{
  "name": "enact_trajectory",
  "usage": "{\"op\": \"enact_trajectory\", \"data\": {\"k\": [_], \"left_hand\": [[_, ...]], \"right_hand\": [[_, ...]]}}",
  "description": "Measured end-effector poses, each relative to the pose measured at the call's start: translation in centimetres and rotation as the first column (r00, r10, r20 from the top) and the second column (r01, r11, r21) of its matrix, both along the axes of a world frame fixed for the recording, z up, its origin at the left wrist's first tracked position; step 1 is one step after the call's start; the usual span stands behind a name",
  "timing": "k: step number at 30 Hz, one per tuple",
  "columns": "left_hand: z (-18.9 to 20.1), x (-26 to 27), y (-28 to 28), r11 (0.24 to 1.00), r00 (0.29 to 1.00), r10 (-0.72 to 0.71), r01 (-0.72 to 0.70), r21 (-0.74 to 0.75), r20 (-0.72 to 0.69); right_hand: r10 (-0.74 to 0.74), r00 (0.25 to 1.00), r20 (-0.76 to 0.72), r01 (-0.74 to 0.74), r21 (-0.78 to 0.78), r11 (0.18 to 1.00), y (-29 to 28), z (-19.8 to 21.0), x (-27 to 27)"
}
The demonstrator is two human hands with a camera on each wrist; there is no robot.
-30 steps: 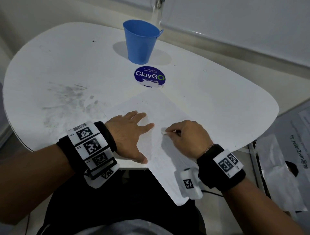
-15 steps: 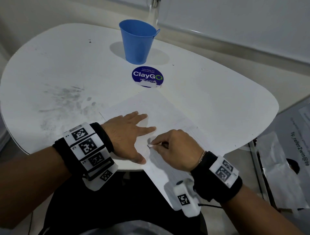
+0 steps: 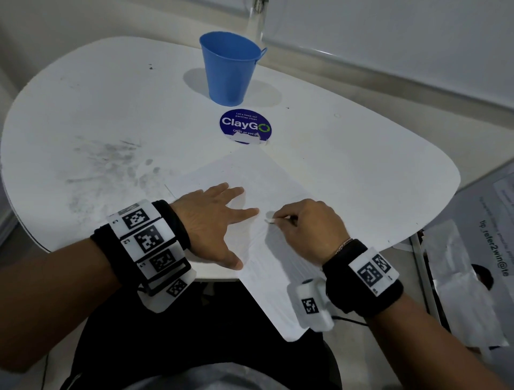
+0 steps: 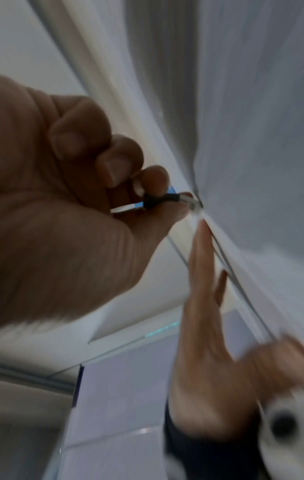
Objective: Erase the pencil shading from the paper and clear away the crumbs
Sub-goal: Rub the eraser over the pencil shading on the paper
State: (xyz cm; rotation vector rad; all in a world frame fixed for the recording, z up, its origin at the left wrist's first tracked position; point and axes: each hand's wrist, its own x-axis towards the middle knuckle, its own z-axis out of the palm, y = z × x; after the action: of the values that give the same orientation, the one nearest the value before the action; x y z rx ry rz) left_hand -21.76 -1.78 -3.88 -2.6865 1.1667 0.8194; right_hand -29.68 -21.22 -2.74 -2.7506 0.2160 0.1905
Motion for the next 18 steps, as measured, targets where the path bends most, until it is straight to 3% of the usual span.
{"op": "enact_trajectory", "data": {"k": [4, 9, 11, 14, 18], "left_hand": [[0.0, 0.0, 0.0, 1.0, 1.0, 0.005, -0.005, 0.001, -0.013], [0.0, -0.1, 0.0, 1.0, 1.0, 0.0, 0.0, 0.011, 0.002], [0.0, -0.1, -0.1, 1.0, 1.0, 0.0, 0.0, 0.016, 0.004], [0.0, 0.0, -0.1, 1.0, 1.0, 0.0, 0.0, 0.024, -0.003], [0.0, 0.0, -0.1, 1.0, 1.0, 0.003, -0.003, 0.019, 0.004]], "right_hand": [[0.166, 0.985, -0.055, -0.164, 0.03, 0.986, 2.0, 0.2, -1.2], [-0.016, 1.0, -0.002, 0.016, -0.026, 1.0, -0.1, 0.2, 0.2], [0.034, 0.999, 0.008, -0.033, -0.062, 0.998, 0.6, 0.0, -0.2], [0.2, 0.977, -0.078, -0.199, 0.012, 0.98, 2.4, 0.4, -1.4], [0.08, 0.996, -0.043, -0.082, -0.039, 0.996, 0.8, 0.7, -0.3]]}}
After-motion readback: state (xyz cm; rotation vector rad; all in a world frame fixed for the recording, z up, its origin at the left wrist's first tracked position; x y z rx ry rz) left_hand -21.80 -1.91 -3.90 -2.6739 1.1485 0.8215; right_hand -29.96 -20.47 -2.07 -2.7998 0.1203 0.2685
